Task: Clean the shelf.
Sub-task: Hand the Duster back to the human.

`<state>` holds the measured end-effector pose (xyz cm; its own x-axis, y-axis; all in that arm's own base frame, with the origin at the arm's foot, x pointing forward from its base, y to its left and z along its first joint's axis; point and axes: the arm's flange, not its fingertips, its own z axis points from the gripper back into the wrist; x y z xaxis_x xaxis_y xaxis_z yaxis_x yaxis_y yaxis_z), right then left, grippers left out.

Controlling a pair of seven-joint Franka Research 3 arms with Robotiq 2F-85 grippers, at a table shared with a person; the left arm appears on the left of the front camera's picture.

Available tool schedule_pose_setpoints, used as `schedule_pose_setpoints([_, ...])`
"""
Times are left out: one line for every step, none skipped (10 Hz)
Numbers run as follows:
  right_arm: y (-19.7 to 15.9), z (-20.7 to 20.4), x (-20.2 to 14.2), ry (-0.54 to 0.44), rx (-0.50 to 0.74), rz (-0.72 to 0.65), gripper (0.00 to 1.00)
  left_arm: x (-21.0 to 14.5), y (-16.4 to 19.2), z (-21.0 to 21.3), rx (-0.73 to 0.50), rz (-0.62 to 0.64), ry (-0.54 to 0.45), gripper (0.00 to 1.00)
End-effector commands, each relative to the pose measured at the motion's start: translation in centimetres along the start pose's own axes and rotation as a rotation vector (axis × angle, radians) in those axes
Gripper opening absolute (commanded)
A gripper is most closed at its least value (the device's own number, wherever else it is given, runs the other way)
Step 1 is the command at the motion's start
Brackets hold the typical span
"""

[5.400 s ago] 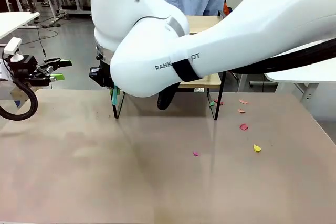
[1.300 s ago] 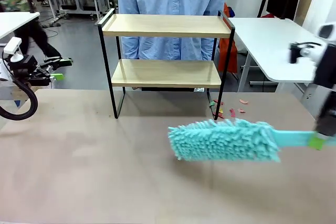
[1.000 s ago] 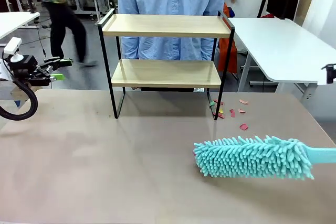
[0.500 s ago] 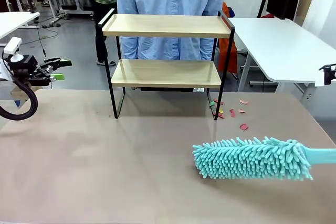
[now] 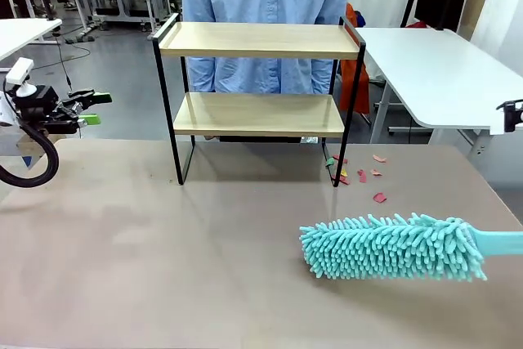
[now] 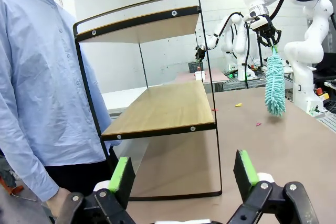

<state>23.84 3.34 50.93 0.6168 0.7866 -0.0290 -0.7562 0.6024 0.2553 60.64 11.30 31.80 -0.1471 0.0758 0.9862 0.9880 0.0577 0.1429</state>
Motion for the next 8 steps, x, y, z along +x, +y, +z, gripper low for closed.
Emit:
schedule_pose_setpoints([0.1,0.5,0.3,-0.010,0.005,-0.012,0.13,0.3,-0.1,0.0,0.000,-0.015,-0.001,1.00])
schedule_pose_setpoints([0.1,0.5,0.3,-0.010,0.005,-0.012,0.13,0.3,-0.1,0.0,0.000,-0.015,-0.001,1.00])
schedule_pose_setpoints([0.1,0.5,0.3,-0.010,0.005,-0.012,0.13,0.0,0.0,0.0,0.000,0.000,0.000,1.00])
schedule_pose_setpoints([0.0,0.0,0.0,0.000,0.000,0.000,0.13,0.9,-0.4,-1.1,0.011,0.006,-0.002,1.00])
schedule_pose_setpoints([-1.7,1.2,0.3,-0.065,0.004,0.068,0.13,1.8,-1.4,-3.0,0.023,0.007,0.042,1.00])
schedule_pose_setpoints([-3.6,1.9,0.7,-0.113,-0.001,0.123,0.13,2.9,-3.1,-4.6,0.007,0.012,0.054,1.00])
schedule_pose_setpoints([-5.1,2.3,1.3,-0.161,-0.004,0.183,0.13,4.0,-5.0,-5.9,0.022,0.033,0.048,1.00])
schedule_pose_setpoints([-6.5,2.6,1.9,-0.206,-0.007,0.229,0.13,4.9,-7.1,-7.2,0.022,0.054,0.061,1.00])
